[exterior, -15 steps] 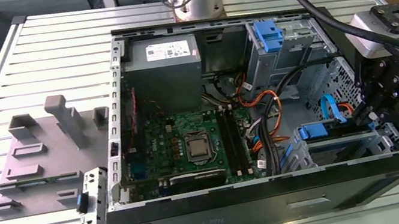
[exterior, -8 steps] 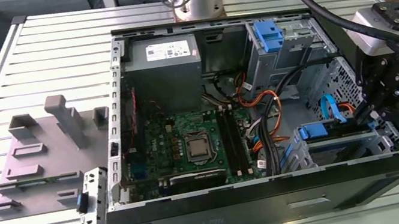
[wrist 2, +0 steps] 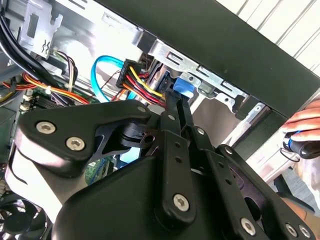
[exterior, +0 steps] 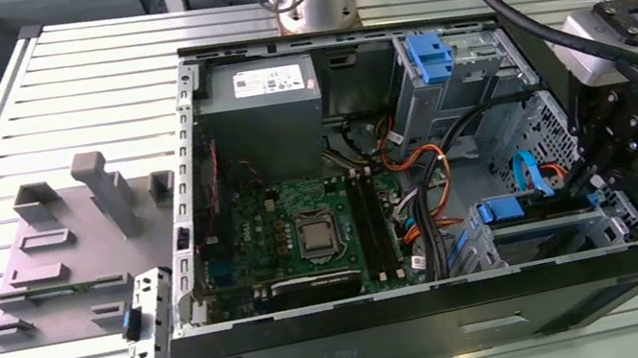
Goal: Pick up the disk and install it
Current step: 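Insert the second disk wire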
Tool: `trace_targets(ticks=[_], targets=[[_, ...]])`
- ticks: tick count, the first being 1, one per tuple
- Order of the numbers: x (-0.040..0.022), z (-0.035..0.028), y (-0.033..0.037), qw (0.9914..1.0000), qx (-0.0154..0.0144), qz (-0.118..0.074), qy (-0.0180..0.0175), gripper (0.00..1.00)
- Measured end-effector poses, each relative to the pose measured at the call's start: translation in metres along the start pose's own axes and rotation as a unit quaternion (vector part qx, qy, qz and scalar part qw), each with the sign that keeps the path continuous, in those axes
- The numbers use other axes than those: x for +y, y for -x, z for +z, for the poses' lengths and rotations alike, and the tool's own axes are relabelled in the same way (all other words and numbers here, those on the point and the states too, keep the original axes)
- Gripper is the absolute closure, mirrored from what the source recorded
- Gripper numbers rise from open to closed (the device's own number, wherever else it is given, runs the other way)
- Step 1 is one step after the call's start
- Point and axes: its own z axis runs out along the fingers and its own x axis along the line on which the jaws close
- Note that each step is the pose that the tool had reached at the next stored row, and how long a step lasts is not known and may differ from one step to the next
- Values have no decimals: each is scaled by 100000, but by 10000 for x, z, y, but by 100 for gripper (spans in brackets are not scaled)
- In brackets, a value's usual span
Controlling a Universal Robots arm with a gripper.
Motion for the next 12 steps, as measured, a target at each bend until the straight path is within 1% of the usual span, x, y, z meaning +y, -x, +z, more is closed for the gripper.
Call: trace_targets(ticks=[4,9,12], targets=[[5,1,12,100000,-3,7,1,84],[36,1,13,100000,-3,10,-18,84],[37,2,20,100000,2,1,-21,84]])
